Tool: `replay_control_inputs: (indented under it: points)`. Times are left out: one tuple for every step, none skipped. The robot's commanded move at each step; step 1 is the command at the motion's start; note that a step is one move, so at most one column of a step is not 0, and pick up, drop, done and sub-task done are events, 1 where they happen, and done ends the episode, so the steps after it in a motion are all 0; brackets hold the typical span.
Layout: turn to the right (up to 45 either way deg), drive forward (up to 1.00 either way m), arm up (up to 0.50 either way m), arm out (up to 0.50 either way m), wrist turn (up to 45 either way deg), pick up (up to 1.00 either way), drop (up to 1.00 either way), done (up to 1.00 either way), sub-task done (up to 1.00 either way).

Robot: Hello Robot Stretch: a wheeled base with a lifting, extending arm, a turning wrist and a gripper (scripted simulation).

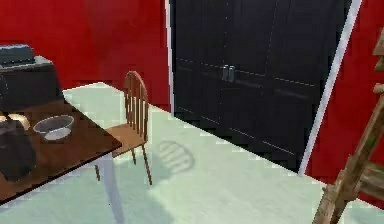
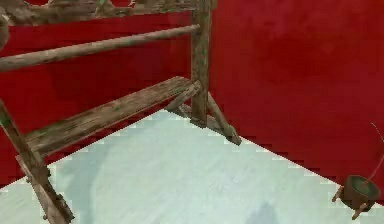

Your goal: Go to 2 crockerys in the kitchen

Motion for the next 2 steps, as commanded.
replay_control_inputs:
  points:
    - [-36.0,0.0,0.0,0.0,0.0,0.0,0.0,0.0,0.0]
    - [0.0,0.0,0.0,0.0,0.0,0.0,0.0,0.0,1.0]
